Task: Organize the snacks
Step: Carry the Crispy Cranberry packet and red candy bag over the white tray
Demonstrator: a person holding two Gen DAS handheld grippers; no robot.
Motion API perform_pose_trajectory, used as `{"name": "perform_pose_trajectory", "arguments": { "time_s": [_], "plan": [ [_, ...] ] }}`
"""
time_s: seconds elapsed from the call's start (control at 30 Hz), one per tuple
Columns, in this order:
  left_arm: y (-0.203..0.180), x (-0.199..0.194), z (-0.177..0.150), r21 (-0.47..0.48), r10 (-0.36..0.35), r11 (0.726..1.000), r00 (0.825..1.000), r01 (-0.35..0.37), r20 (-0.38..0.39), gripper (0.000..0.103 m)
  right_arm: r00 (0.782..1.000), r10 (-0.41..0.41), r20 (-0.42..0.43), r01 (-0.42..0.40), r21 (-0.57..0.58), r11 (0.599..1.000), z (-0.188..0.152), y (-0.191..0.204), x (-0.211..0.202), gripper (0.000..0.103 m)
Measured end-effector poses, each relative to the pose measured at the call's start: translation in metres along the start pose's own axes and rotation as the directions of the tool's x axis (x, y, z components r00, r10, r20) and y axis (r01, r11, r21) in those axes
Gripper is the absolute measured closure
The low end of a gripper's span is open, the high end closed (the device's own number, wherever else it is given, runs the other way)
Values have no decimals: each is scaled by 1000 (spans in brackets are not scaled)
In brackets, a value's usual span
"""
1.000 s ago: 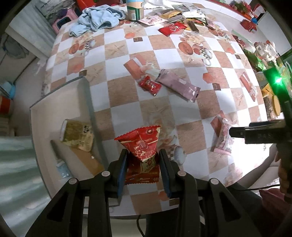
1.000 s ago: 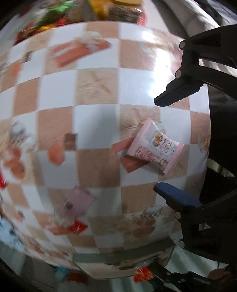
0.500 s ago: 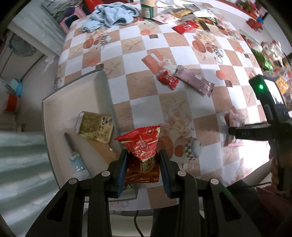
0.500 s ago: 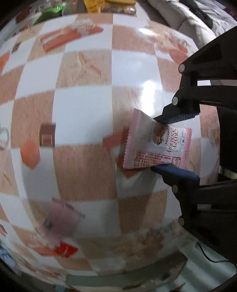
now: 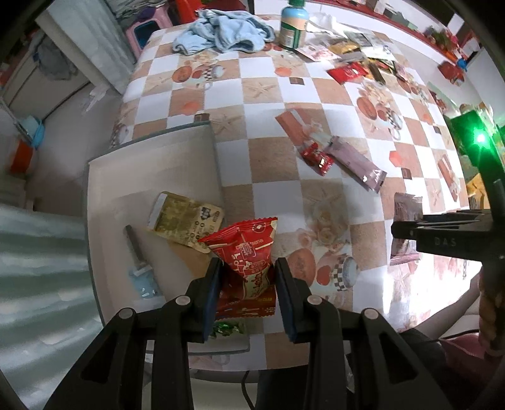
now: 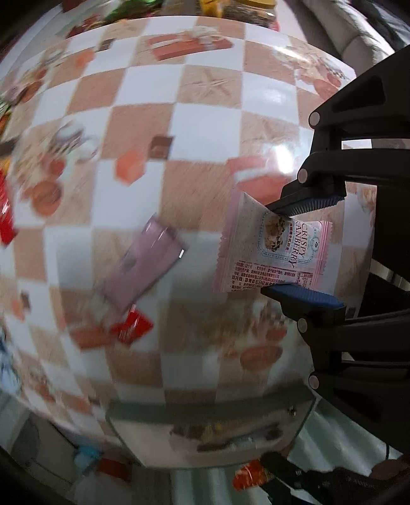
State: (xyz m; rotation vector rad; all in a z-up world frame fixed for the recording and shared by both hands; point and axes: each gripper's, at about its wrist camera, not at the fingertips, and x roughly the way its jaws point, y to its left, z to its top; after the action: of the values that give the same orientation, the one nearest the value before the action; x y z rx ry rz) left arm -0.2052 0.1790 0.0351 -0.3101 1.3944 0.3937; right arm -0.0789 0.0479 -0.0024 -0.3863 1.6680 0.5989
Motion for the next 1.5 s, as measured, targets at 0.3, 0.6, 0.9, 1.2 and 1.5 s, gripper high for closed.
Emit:
{"name": "perform_pose_trajectory", "arguments": {
  "time_s": [0.3,0.6,0.9,1.2,1.5],
  "plan": [
    [41,1,-7,-98,-1,995,1000,2,14,66,999,14,44,-9,-118,993,8,59,-21,59],
    [83,7,-22,-214,8,977,1000,-6,8,66,998,26,61,-10,-250,968,23,113,-33,59],
    [114,17,-35,-299,0,954,1000,-3,-8,66,999,24,43,-7,-358,934,26,168,-27,59],
    [138,28,-50,-373,-4,928,999,-9,-35,66,1000,22,7,-17,-440,898,25,212,-16,59],
    [148,36,-58,-399,-6,917,998,-18,-58,66,1000,19,-14,-23,-477,878,26,238,-5,59]
  ]
}}
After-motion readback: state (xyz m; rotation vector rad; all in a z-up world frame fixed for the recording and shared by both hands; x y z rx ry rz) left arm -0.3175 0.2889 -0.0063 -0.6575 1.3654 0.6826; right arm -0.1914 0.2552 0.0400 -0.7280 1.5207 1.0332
